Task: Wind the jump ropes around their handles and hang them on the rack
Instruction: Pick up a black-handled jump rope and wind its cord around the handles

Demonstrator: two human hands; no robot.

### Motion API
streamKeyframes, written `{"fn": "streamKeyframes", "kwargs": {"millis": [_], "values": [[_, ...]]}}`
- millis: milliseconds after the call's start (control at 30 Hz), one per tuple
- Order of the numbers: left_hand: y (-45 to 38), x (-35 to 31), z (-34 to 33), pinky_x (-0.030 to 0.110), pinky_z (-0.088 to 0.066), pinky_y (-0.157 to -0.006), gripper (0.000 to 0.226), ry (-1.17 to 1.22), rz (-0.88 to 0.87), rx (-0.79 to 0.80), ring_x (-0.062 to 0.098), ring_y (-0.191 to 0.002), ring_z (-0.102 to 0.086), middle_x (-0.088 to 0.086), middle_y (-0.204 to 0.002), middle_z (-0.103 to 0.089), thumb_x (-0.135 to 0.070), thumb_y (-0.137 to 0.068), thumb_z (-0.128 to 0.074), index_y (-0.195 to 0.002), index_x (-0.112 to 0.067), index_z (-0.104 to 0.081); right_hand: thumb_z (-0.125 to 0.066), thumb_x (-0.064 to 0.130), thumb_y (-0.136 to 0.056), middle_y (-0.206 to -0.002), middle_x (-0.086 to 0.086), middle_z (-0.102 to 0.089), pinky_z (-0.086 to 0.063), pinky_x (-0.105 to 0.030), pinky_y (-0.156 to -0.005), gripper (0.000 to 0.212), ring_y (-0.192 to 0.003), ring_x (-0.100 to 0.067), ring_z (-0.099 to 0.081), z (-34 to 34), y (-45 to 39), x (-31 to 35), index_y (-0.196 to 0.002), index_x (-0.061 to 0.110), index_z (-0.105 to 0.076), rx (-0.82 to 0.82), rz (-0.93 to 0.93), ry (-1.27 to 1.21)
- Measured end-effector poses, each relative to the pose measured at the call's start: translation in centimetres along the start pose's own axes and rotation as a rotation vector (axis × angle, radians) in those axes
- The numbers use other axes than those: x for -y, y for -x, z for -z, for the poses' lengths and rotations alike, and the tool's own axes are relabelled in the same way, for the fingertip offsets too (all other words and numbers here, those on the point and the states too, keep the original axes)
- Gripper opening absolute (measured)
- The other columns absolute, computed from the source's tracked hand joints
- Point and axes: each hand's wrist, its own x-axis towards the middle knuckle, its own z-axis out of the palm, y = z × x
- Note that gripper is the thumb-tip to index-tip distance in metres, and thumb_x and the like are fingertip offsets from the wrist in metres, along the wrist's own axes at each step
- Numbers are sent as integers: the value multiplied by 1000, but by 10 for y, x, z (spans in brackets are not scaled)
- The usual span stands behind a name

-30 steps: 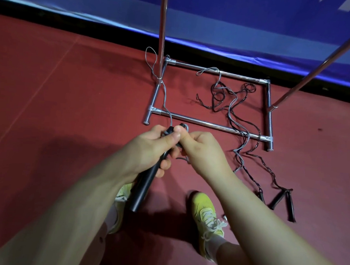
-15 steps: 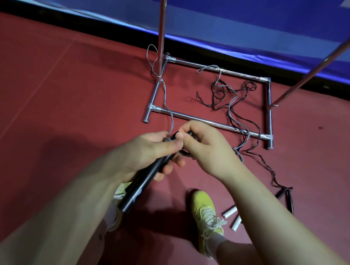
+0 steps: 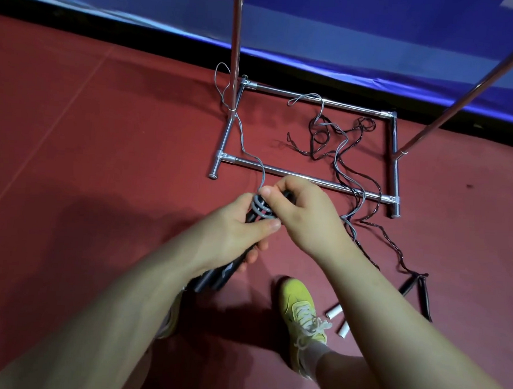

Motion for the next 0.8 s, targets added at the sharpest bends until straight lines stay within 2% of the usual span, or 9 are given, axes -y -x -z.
{"fn": "streamKeyframes", "kwargs": {"millis": [167, 267, 400, 467, 533, 567, 633, 700, 800], "values": [[-1, -1, 2, 28, -40, -45, 17, 34, -30, -31, 16, -45, -47, -5, -55, -56, -24, -97, -48, -111, -33, -46, -59, 38, -91, -53, 11, -48, -35, -27, -54, 31, -50, -4, -41, -6, -2, -2, -67, 19, -53, 40, -64, -220], [1, -2, 2, 27, -40, -45, 24, 37, -41, -34, 17, -45, -47, 0, -58, -53, -24, -97, -47, -118, -36, -44, -57, 43, -92, -51, 9, -45, -31, -26, -51, 35, -47, -7, -38, -13, -1, -3, -67, 19, -52, 74, -119, -366], [0, -4, 2, 28, -41, -44, 16, 23, -85, -80, 16, -43, -47, 2, -60, -53, -24, -97, -48, -107, -36, -46, -51, 56, -86, -53, -17, -49, -34, -35, -52, 56, -50, -26, -46, -26, 1, 1, -75, 2, -56, 108, -157, -564], [0, -3, 3, 29, -41, -44, 10, 41, -59, -103, 17, -44, -47, 1, -60, -53, -29, -96, -48, -105, -32, -46, -50, 55, -89, -53, -18, -51, -40, -39, -52, 58, -49, -29, -48, -27, 0, 4, -73, 0, -56, 93, -135, -529], [-1, -2, 3, 28, -41, -44, 11, 62, -34, -109, 18, -45, -47, -1, -59, -54, -34, -95, -48, -105, -31, -46, -48, 63, -85, -58, -19, -53, -47, -49, -64, 64, -55, -35, -53, -28, 0, 3, -72, 1, -58, 78, -120, -457], [-1, -1, 3, 28, -41, -44, 10, 72, -32, -111, 18, -45, -47, -2, -57, -54, -35, -95, -47, -104, -31, -46, -46, 66, -82, -60, -20, -55, -48, -49, -68, 66, -58, -34, -55, -28, 0, 2, -72, 2, -59, 69, -122, -422], [-2, 1, 4, 28, -40, -43, 9, 78, -31, -114, 18, -45, -47, -4, -55, -54, -35, -95, -46, -100, -27, -48, -42, 71, -78, -62, -20, -57, -45, -43, -63, 71, -58, -27, -53, -29, 0, 2, -71, 2, -58, 58, -134, -344], [-3, 2, 5, 27, -39, -44, 14, 80, -17, -100, 17, -43, -46, -4, -53, -53, -34, -97, -45, -98, -20, -48, -38, 75, -74, -59, -13, -55, -40, -35, -56, 76, -54, -17, -48, -28, 2, 1, -70, 1, -55, 51, -169, -271], [-4, 4, 7, 25, -37, -44, 15, 103, 21, -73, 16, -42, -44, -3, -54, -53, -30, -98, -44, -94, -17, -49, -35, 65, -90, -45, 5, -47, -36, -27, -52, 65, -44, -7, -40, -18, 1, 6, -58, 11, -50, 50, -206, -190]]}}
